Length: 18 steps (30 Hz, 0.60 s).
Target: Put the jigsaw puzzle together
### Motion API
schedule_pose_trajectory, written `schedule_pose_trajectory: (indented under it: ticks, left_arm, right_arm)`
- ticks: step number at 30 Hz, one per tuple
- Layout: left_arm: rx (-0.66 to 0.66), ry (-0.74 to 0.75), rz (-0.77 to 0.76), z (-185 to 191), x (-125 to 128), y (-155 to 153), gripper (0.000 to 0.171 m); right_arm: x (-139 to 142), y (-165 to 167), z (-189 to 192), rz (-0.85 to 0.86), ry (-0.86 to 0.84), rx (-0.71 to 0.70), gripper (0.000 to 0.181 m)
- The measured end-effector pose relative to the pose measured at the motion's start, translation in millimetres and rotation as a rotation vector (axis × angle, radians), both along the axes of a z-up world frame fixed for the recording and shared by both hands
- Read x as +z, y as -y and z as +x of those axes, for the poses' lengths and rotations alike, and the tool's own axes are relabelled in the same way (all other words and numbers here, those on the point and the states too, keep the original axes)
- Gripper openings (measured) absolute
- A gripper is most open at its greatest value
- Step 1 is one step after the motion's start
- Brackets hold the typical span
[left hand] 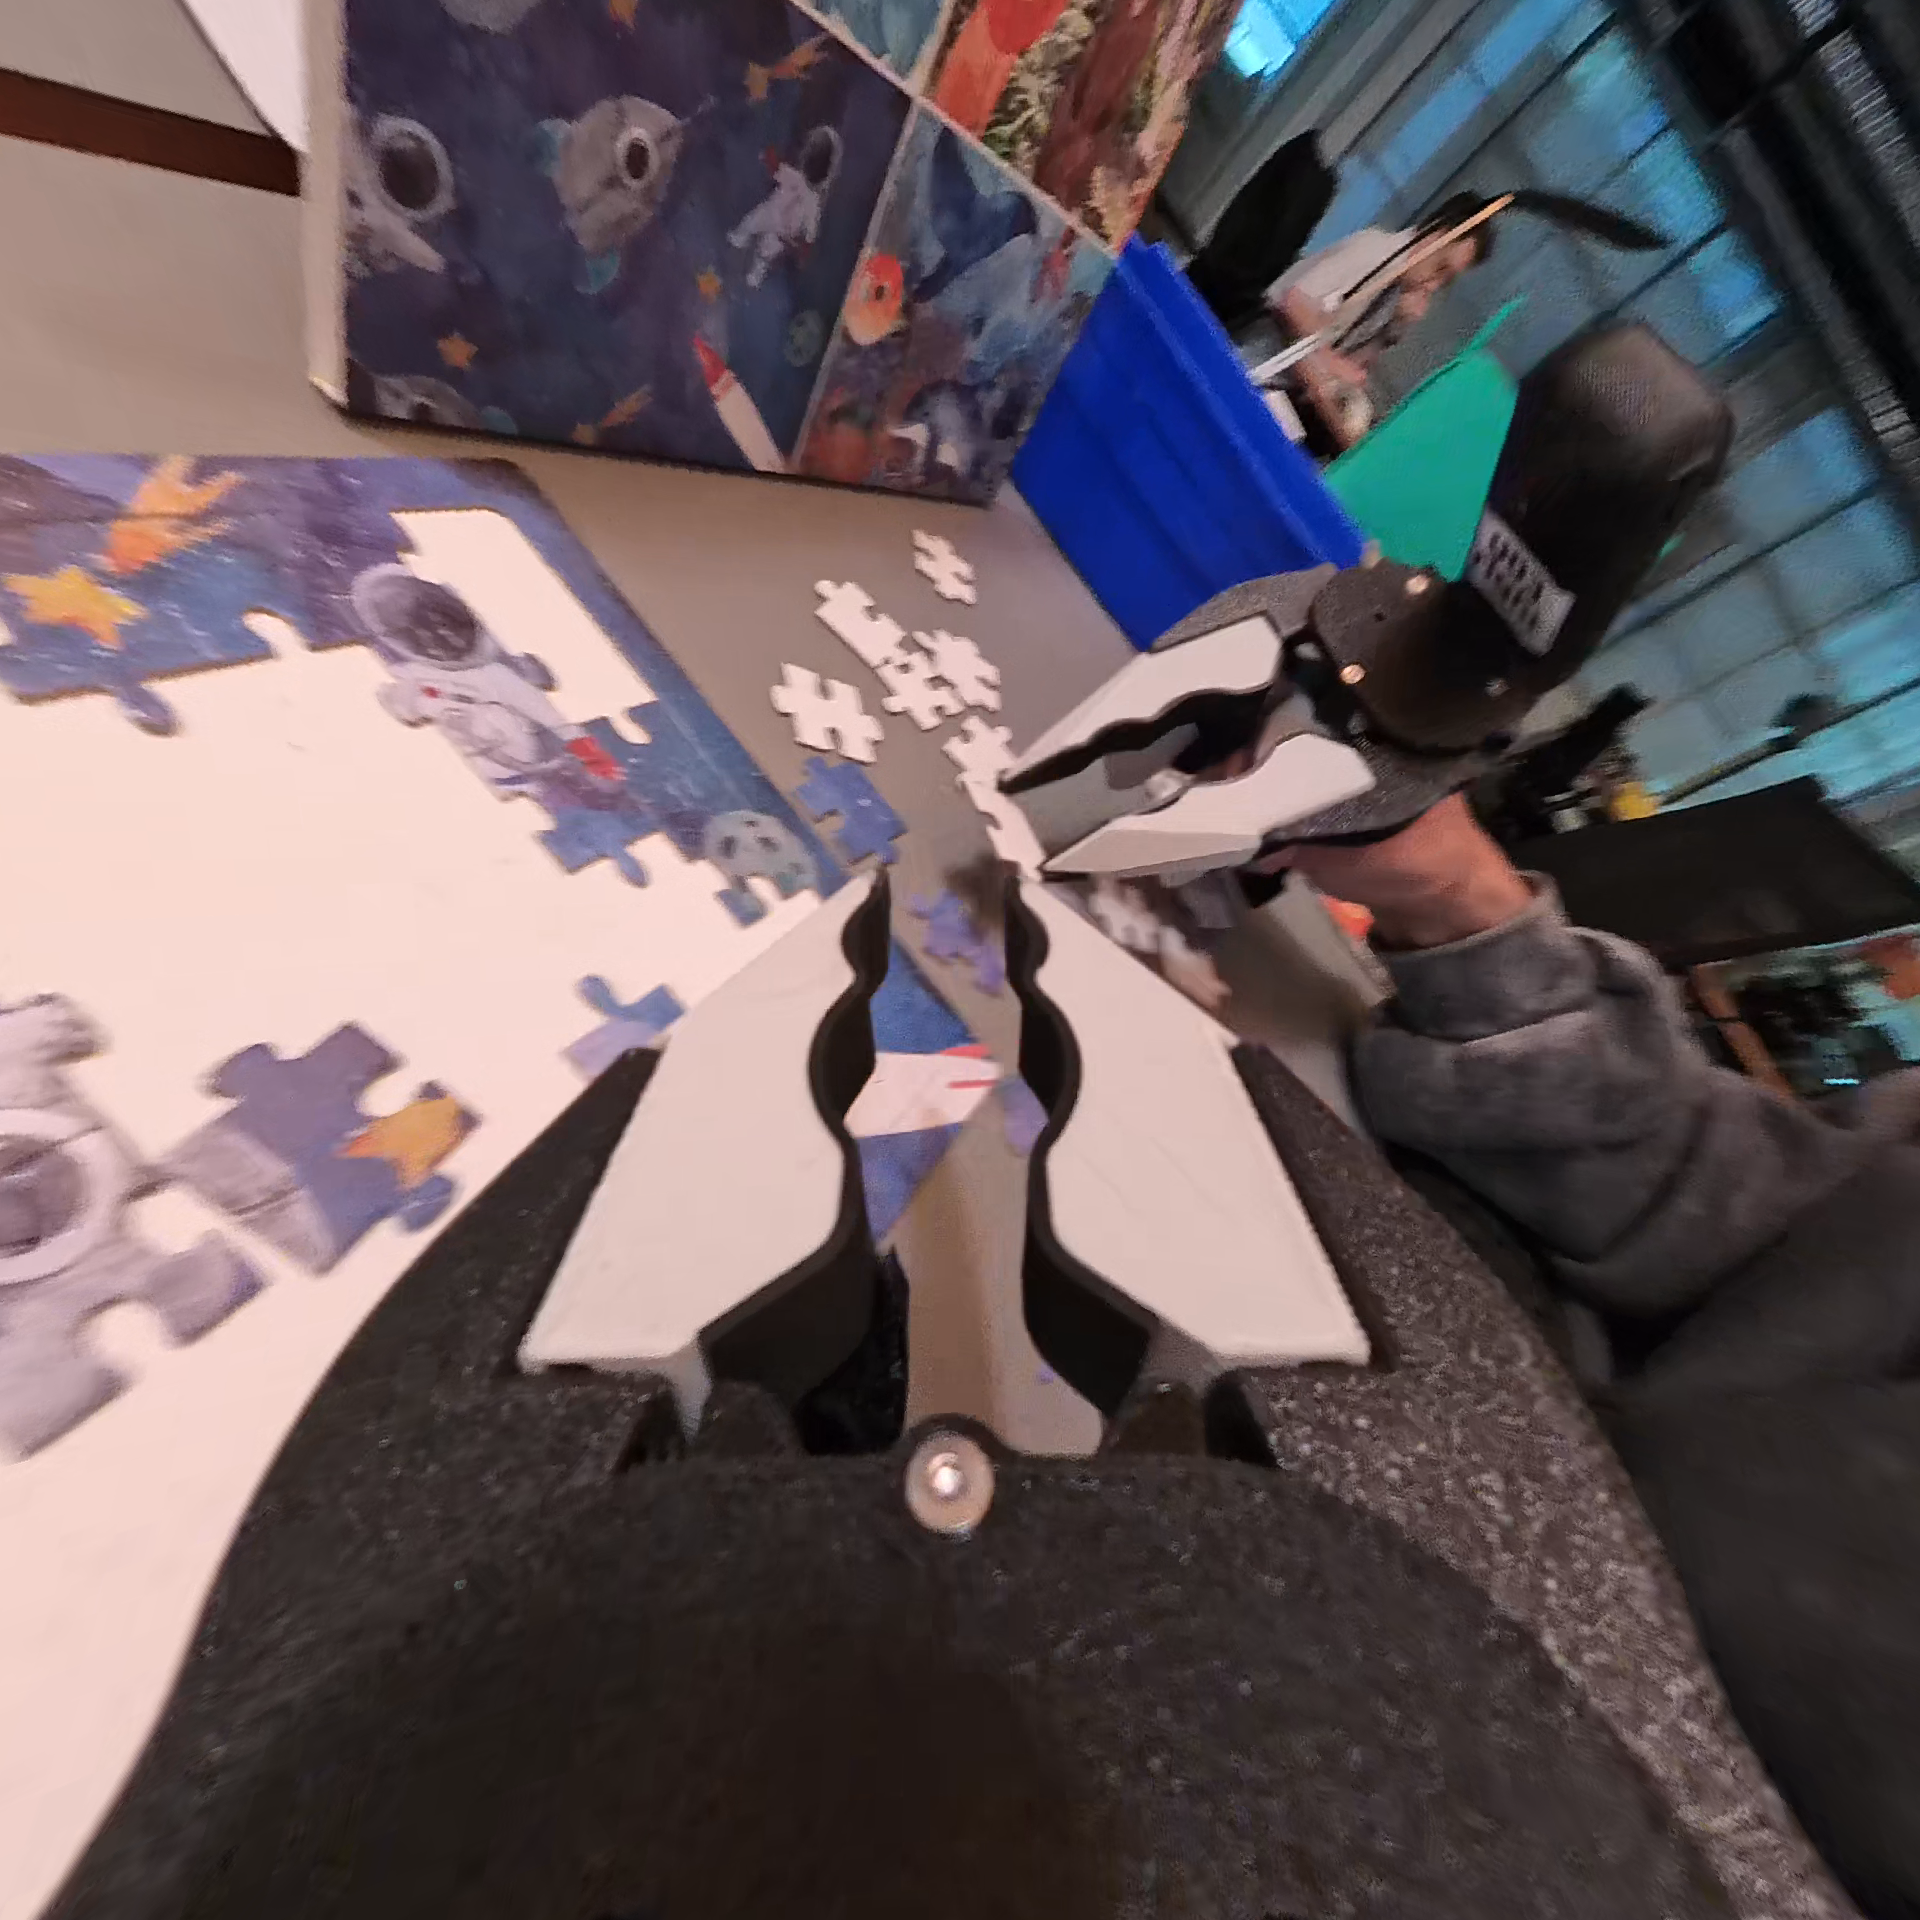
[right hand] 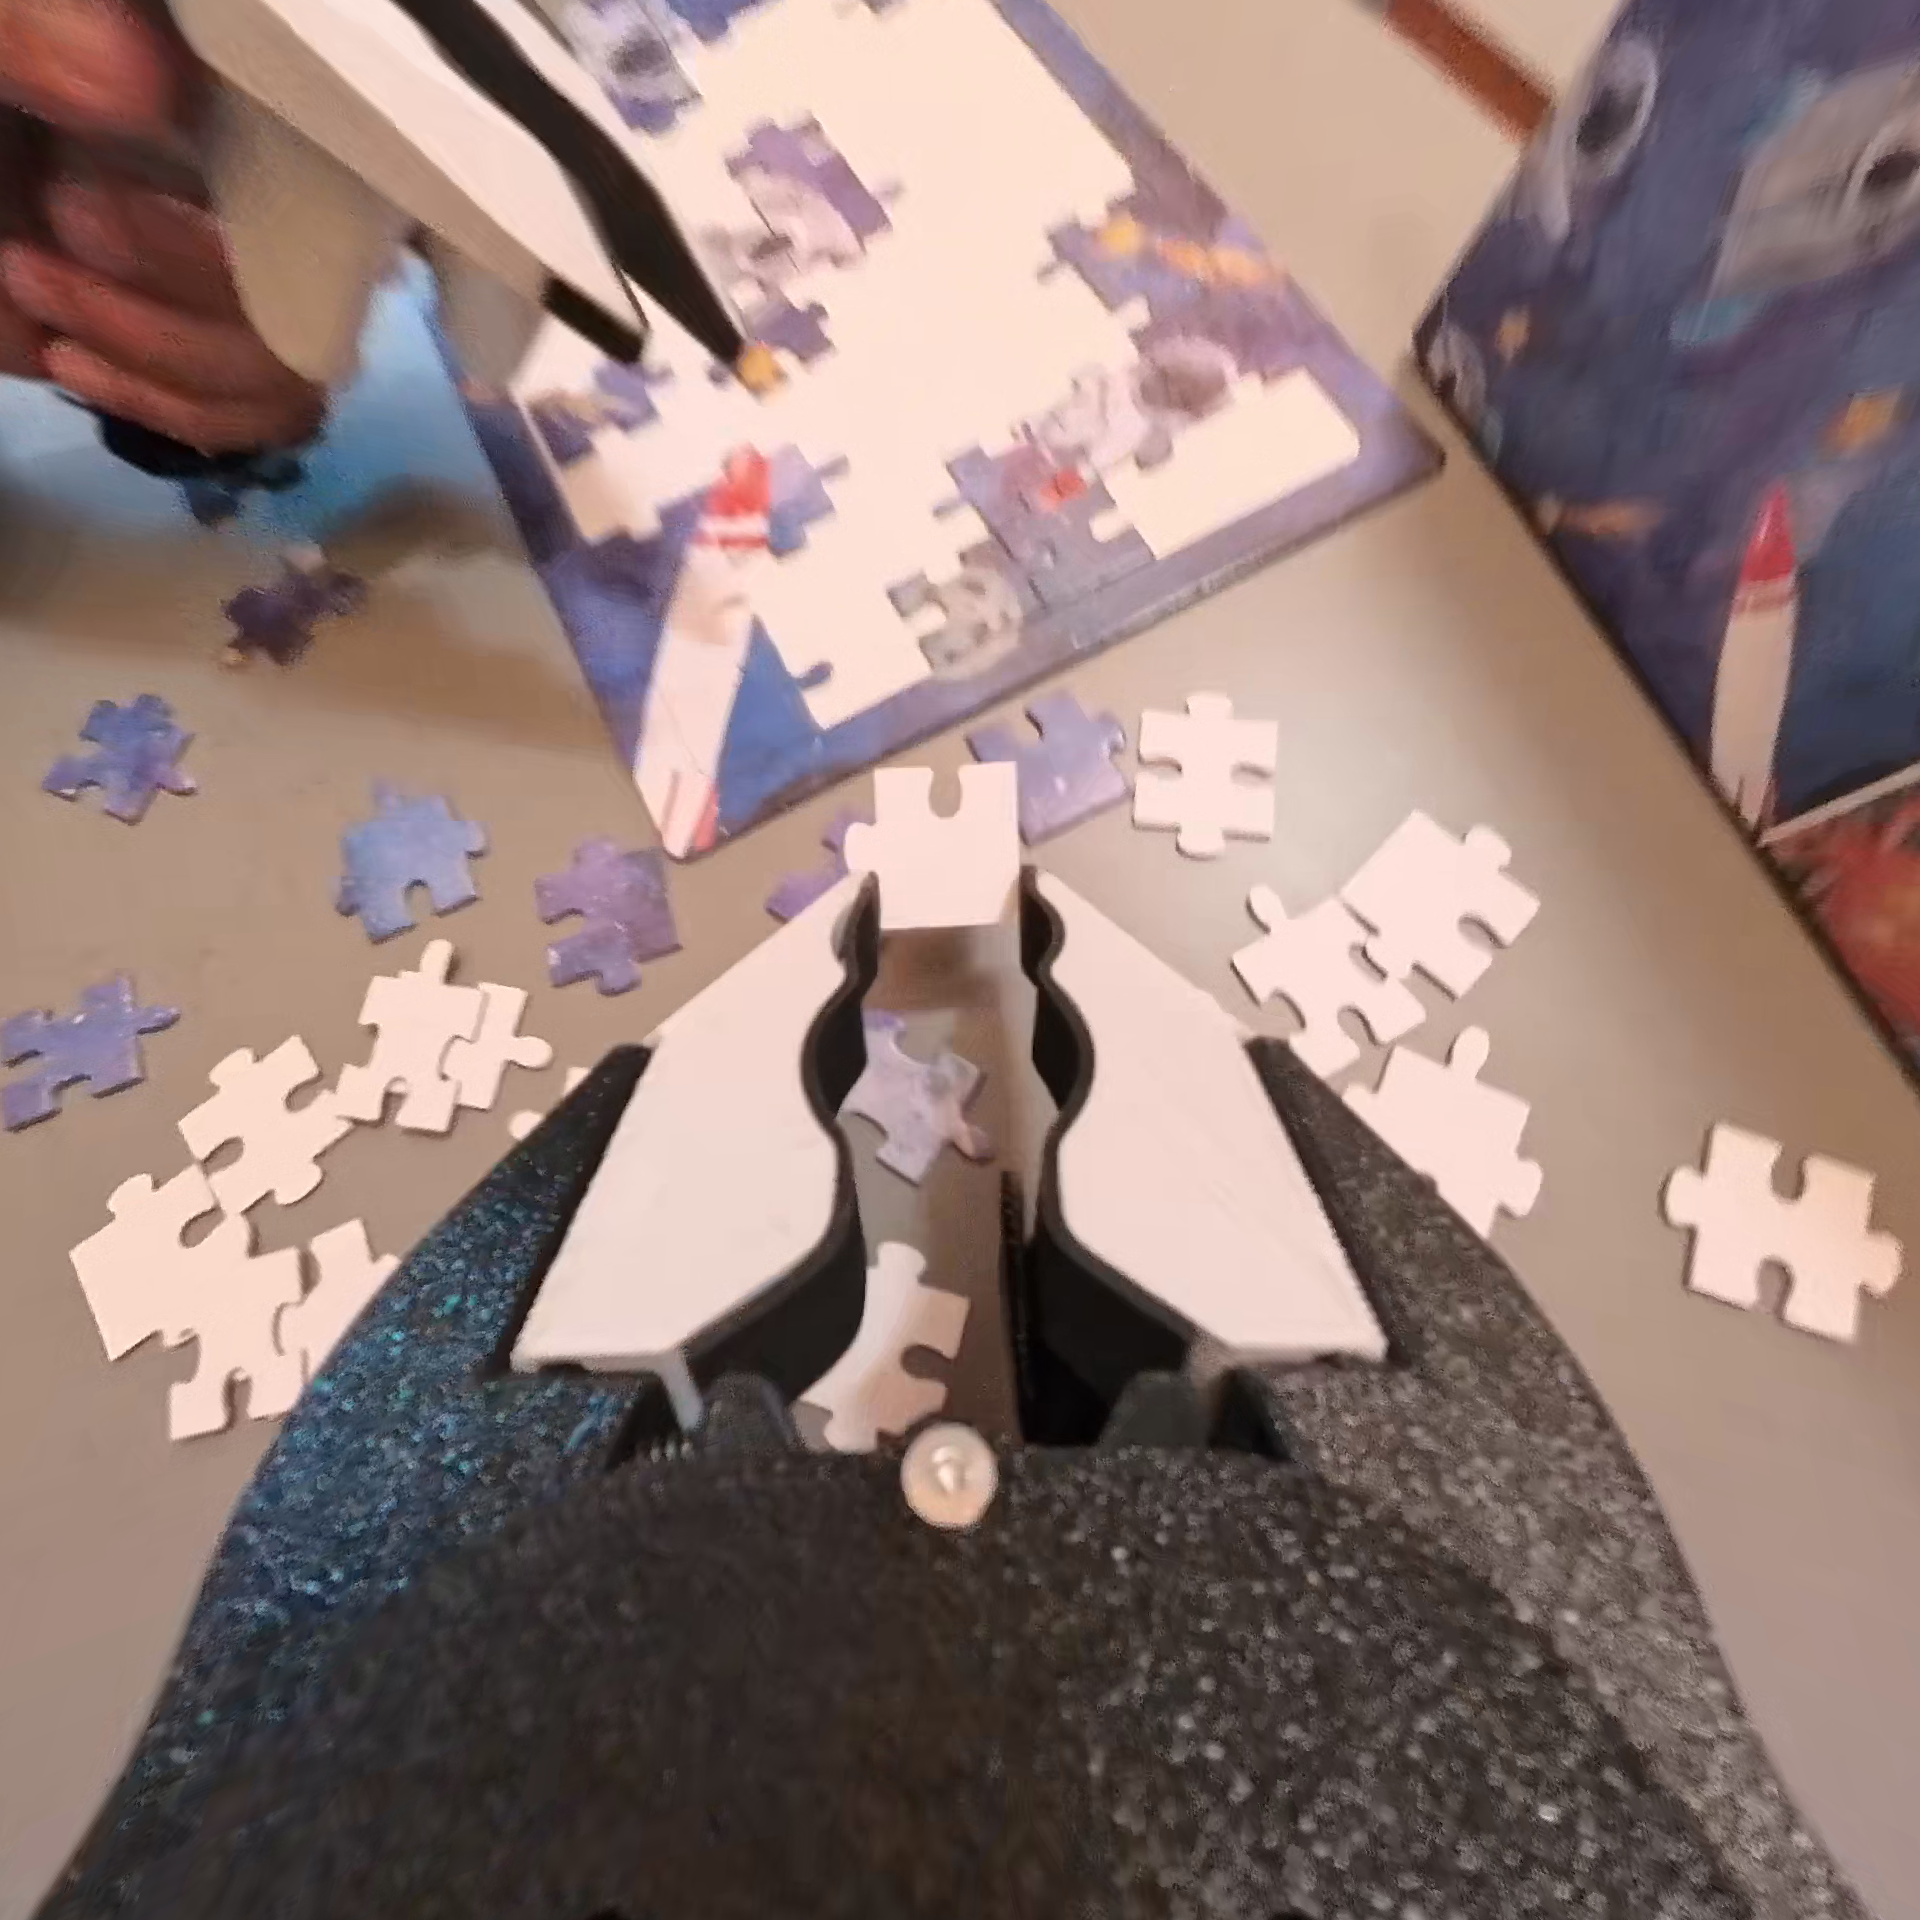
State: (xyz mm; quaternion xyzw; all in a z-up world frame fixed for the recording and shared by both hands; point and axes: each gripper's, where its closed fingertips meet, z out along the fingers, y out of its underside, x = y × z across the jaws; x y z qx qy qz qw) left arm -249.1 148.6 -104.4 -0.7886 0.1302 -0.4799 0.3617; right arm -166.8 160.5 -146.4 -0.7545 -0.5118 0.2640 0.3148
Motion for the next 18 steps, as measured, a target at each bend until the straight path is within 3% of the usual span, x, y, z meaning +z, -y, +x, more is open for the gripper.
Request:
schedule_pose_trajectory:
  ticks: [4,7,8,9,10,13,15,18]
  left_arm:
    - [-0.114,0.198,-0.069,25,18,17,0.030]
    - [-0.175,0.238,-0.088,35,21,27,0.031]
    - [-0.195,0.230,-0.074,37,22,30,0.029]
    - [-0.214,0.205,-0.053,39,21,33,0.014]
    - [-0.213,0.152,-0.029,39,17,34,0.005]
    - [-0.157,-0.068,0.124,31,7,26,0.001]
    - [-0.080,-0.340,0.433,22,11,17,0.001]
    - [0.026,-0.793,0.945,16,27,10,0.002]
  right_arm:
    - [39,19,-24,0.175,-0.104,0.090,0.027]
    - [56,31,-38,0.344,-0.098,0.136,0.027]
    - [58,33,-41,0.390,-0.082,0.141,0.027]
    - [57,35,-44,0.422,-0.067,0.150,0.027]
    - [57,37,-46,0.447,-0.058,0.152,0.027]
    - [55,38,-45,0.418,-0.090,0.139,0.034]
    - [55,35,-41,0.241,-0.173,0.091,0.044]
    - [62,34,-35,-0.140,-0.376,0.051,0.042]
